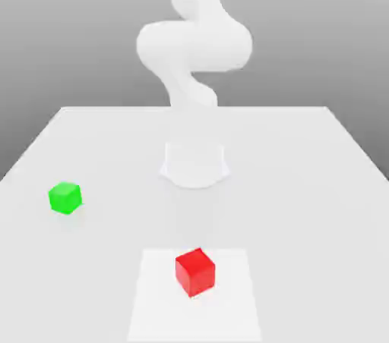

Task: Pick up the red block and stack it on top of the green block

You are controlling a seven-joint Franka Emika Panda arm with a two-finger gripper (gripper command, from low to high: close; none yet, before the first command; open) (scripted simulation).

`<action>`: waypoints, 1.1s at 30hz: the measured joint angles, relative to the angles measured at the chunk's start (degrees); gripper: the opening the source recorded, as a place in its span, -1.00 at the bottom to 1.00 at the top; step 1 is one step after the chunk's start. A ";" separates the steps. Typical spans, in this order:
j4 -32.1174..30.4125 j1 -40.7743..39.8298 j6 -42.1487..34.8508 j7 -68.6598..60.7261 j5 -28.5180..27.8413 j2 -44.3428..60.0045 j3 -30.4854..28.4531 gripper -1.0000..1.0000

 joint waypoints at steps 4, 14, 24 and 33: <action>-4.89 -1.41 4.80 -2.13 -5.21 9.21 1.71 0.00; -17.00 -1.86 17.21 -13.91 -9.13 31.37 -0.36 0.00; -23.21 -0.11 29.18 -30.85 3.25 46.42 -0.42 0.00; -22.25 0.31 36.68 -30.53 2.56 55.31 -1.02 -1.00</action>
